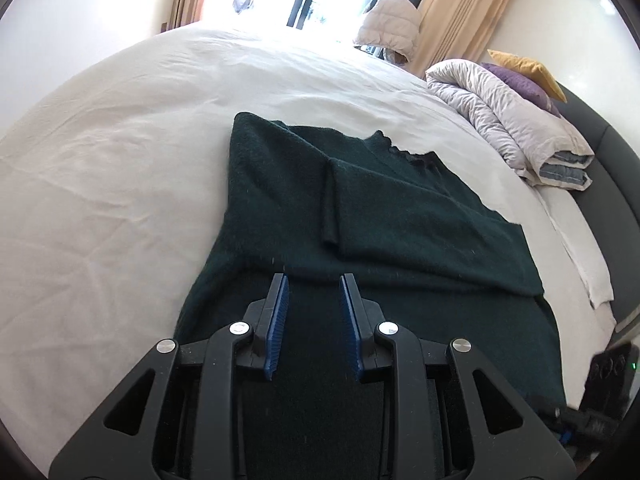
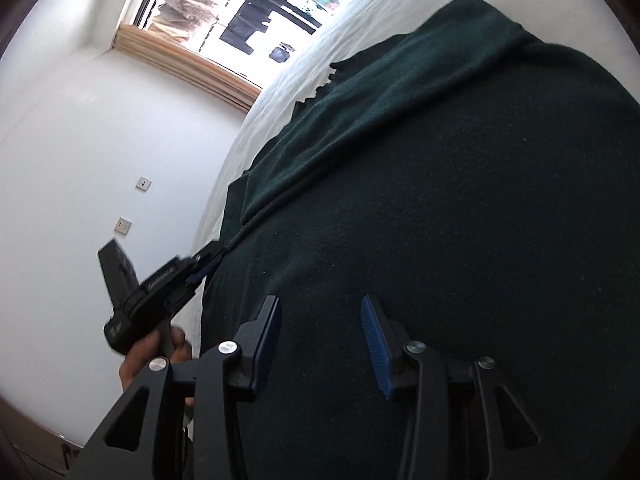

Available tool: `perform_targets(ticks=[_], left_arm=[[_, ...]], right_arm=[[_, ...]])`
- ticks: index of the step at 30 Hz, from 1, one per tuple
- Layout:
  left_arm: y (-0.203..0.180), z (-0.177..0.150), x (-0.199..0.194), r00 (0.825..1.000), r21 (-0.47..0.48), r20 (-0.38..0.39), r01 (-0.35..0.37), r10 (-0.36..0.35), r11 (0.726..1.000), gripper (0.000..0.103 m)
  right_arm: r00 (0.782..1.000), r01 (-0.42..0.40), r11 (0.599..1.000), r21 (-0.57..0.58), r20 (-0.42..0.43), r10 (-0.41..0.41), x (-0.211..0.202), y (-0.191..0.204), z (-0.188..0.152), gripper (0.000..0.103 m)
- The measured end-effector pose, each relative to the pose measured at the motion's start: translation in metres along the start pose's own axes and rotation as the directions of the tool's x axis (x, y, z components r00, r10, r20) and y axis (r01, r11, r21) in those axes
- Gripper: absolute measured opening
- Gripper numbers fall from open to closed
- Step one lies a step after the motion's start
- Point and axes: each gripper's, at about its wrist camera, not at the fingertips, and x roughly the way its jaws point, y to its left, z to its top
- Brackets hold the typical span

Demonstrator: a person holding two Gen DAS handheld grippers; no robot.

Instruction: Fold small clothes

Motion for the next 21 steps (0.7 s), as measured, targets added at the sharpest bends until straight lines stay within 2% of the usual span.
perform_targets(ticks=[3,5,7,9,11,12,13,15,18,21], left_arm=[[-0.009,-0.038,-0.022,0.997,0.074,-0.073,-0.011,0.017,0.997,0.026],[-0.008,-0.067,-0.031,0.991,0.103,-0.125,-0.027,0.04,0.994,0.025],[-0.007,-0.096,-0.046,0.991,0.148,-0.118,-0.041,0.059,0.988,0.025],[-0.01,-0.118,-0.061,0.991,0.208,-0.098,-0.067,0.089,0.976,0.026],[-0.014,-0.134,-0.074,0.989,0.275,-0.077,-0.101,0.126,0.956,0.026],[-0.015,-0.14,-0.08,0.988,0.298,-0.067,-0.116,0.142,0.948,0.026],[-0.015,-0.145,-0.086,0.986,0.31,-0.059,-0.131,0.156,0.942,0.026],[-0.014,-0.151,-0.101,0.986,0.29,-0.068,-0.125,0.151,0.949,0.026],[-0.013,-0.164,-0.12,0.992,0.275,-0.092,-0.057,0.086,0.96,0.026],[-0.014,-0.186,-0.138,0.993,0.303,-0.108,-0.018,0.053,0.953,0.026]], right_arm=[[0.993,0.114,0.993,0.008,0.022,-0.114,-0.014,-0.008,-0.001,0.021],[0.981,0.185,0.982,0.024,0.059,-0.187,-0.039,-0.024,0.002,0.019],[0.959,0.261,0.963,0.068,0.096,-0.267,-0.067,-0.045,0.002,0.0],[0.924,0.34,0.931,0.131,0.138,-0.356,-0.098,-0.061,0.0,0.0],[0.884,0.43,0.895,0.122,0.146,-0.445,-0.122,-0.054,-0.007,0.002],[0.876,0.448,0.888,0.101,0.148,-0.459,-0.134,-0.047,-0.013,0.02],[0.891,0.419,0.904,0.088,0.15,-0.427,-0.144,-0.039,-0.021,0.046],[0.939,0.308,0.95,0.052,0.145,-0.312,-0.162,-0.026,-0.045,0.066],[0.98,0.157,0.987,0.037,0.122,-0.161,-0.178,-0.018,-0.08,0.066],[0.997,0.028,0.987,0.158,0.061,-0.038,-0.164,-0.021,-0.106,0.066]])
